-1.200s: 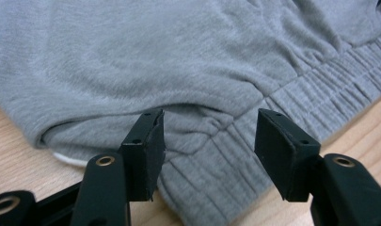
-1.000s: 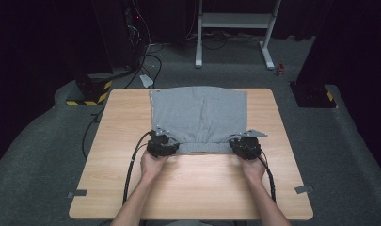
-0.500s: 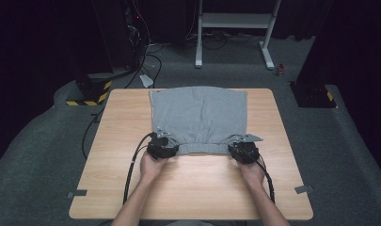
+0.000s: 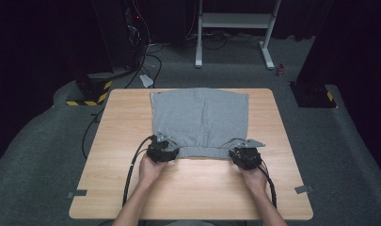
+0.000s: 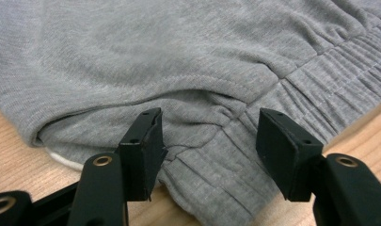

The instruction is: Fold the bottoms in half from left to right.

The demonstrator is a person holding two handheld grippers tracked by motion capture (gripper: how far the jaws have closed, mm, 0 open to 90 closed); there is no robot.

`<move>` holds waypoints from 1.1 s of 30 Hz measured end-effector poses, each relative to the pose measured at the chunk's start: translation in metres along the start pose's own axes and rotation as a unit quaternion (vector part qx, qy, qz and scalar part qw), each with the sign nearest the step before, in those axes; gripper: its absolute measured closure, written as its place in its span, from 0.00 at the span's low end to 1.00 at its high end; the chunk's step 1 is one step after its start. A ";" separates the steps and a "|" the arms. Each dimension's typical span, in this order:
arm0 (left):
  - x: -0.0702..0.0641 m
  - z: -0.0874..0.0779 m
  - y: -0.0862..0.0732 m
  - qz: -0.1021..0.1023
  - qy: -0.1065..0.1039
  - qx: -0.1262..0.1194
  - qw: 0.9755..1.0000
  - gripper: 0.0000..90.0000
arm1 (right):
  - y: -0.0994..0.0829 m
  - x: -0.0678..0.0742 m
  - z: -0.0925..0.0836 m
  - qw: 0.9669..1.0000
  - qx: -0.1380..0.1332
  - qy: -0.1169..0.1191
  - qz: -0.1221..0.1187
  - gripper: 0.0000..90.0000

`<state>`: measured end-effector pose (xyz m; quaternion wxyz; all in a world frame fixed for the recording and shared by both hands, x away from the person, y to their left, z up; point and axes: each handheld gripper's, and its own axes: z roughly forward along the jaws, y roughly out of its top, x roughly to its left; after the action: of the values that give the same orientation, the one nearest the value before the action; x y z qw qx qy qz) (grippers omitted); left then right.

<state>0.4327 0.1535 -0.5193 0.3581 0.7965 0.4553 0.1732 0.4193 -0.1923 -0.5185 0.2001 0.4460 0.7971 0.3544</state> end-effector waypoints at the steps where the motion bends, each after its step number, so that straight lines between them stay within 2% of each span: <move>1: 0.000 0.000 -0.001 0.002 0.001 -0.003 1.000 0.46 | 0.000 0.000 0.000 1.000 0.000 0.000 0.000 0.74; 5: -0.003 0.000 0.000 0.001 0.007 0.001 1.000 0.46 | -0.004 0.002 -0.004 1.000 0.001 0.004 -0.001 0.74; 13: -0.008 -0.004 -0.006 0.007 0.001 -0.007 1.000 0.46 | -0.010 0.007 -0.012 1.000 0.006 0.001 0.003 0.73; 21: -0.015 -0.008 -0.007 0.013 -0.004 0.010 1.000 0.46 | -0.015 0.008 -0.019 1.000 0.010 0.006 0.002 0.73; 33: -0.023 -0.013 -0.013 0.016 -0.009 0.007 1.000 0.47 | -0.022 0.010 -0.029 1.000 0.016 0.013 0.002 0.73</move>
<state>0.4048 0.1438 -0.5183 0.3540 0.8079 0.4399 0.1687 0.3827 -0.2027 -0.5159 0.1824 0.4458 0.8043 0.3479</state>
